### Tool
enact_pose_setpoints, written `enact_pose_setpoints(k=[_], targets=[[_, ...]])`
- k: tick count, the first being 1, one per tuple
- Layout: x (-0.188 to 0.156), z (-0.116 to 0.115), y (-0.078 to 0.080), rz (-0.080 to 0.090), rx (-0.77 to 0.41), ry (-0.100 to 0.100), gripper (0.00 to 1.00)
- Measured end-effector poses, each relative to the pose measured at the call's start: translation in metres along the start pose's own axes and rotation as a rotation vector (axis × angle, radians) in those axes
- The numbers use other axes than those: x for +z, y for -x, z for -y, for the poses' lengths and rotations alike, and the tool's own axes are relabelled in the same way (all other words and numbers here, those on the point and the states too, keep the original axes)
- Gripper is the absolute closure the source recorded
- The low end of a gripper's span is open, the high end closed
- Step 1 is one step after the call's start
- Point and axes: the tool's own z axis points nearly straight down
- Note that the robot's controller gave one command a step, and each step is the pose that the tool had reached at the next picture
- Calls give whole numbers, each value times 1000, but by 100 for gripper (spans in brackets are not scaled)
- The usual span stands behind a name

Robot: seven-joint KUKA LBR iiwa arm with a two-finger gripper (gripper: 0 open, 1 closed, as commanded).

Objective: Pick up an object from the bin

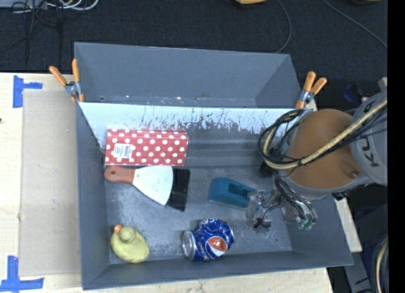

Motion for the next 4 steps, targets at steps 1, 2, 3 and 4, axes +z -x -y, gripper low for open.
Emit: enact_pose_setpoints(k=[1,2,3,4], targets=[[0,0,0,0,-2,0,0],[0,0,0,0,-3,0,0],[30,-5,20,4,45,0,0],[38,-48,52,-3,31,-4,0]])
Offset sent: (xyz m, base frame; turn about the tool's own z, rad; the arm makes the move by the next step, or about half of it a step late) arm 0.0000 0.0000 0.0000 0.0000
